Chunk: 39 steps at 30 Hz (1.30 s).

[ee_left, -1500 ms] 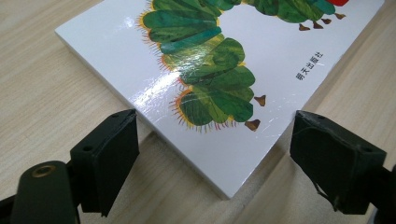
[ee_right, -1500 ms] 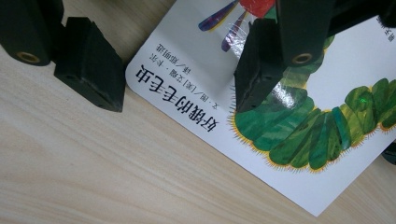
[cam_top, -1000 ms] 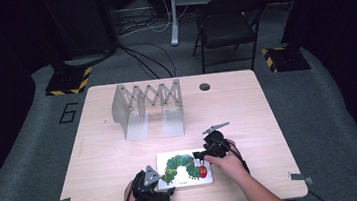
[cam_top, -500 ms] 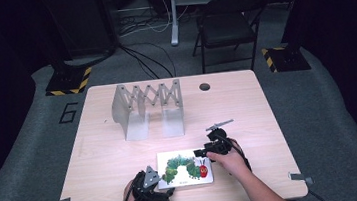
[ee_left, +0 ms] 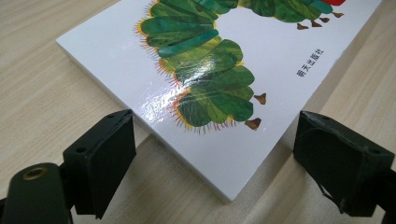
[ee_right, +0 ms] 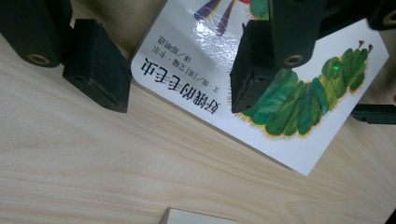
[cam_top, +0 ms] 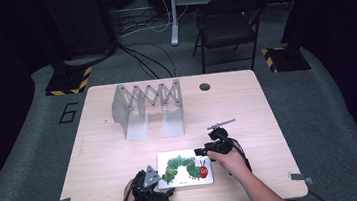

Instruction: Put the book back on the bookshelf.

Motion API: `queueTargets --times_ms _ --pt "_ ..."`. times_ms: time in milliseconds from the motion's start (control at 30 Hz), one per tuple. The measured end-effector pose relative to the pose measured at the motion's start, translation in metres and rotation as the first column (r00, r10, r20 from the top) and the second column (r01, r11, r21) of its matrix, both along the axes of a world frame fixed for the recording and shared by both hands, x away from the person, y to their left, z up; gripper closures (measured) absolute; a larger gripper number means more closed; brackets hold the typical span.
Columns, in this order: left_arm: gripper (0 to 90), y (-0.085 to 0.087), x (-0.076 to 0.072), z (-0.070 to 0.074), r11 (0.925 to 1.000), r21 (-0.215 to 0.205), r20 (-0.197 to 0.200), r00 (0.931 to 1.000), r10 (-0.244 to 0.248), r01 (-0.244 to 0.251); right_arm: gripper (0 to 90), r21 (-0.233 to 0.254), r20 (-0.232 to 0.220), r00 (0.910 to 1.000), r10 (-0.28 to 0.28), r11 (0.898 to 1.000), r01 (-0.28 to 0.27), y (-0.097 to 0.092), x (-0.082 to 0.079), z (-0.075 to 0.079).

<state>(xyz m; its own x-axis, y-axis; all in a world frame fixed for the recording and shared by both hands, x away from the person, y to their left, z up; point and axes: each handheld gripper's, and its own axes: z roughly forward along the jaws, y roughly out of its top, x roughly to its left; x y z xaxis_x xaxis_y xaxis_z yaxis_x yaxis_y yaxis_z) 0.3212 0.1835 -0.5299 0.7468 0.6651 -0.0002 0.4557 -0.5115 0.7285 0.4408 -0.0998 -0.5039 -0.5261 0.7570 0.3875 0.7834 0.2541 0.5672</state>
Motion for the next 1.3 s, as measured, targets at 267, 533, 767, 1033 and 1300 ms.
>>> queueTargets --times_ms 267,533,767,1033,1300 --pt "11.2 -0.002 -0.001 0.0 0.9999 0.002 0.004 0.9999 0.01 -0.01 41.5 0.009 -0.006 1.0 -0.005 1.0 0.005 -0.001 -0.002 0.003" --pt "12.2 -0.006 -0.006 0.0 0.9983 0.005 0.015 0.9982 0.058 -0.058 41.4 -0.082 -0.023 0.9996 -0.013 0.997 0.011 -0.003 -0.01 0.003" --pt "12.0 -0.006 -0.006 0.0 0.9982 0.002 0.011 0.9982 0.06 -0.06 38.2 -0.044 -0.051 0.9985 -0.02 0.999 0.018 -0.002 -0.009 0.001" --pt "6.4 -0.008 -0.005 -0.001 0.9988 0.011 0.0 0.9988 0.049 -0.049 38.3 -0.019 -0.066 0.9972 -0.033 0.999 0.032 -0.001 -0.004 0.001" --pt "6.0 -0.008 -0.005 0.0 0.9987 0.016 -0.007 0.9988 0.048 -0.048 38.5 -0.014 -0.056 0.9981 -0.028 1.0 0.027 -0.001 -0.003 0.003"
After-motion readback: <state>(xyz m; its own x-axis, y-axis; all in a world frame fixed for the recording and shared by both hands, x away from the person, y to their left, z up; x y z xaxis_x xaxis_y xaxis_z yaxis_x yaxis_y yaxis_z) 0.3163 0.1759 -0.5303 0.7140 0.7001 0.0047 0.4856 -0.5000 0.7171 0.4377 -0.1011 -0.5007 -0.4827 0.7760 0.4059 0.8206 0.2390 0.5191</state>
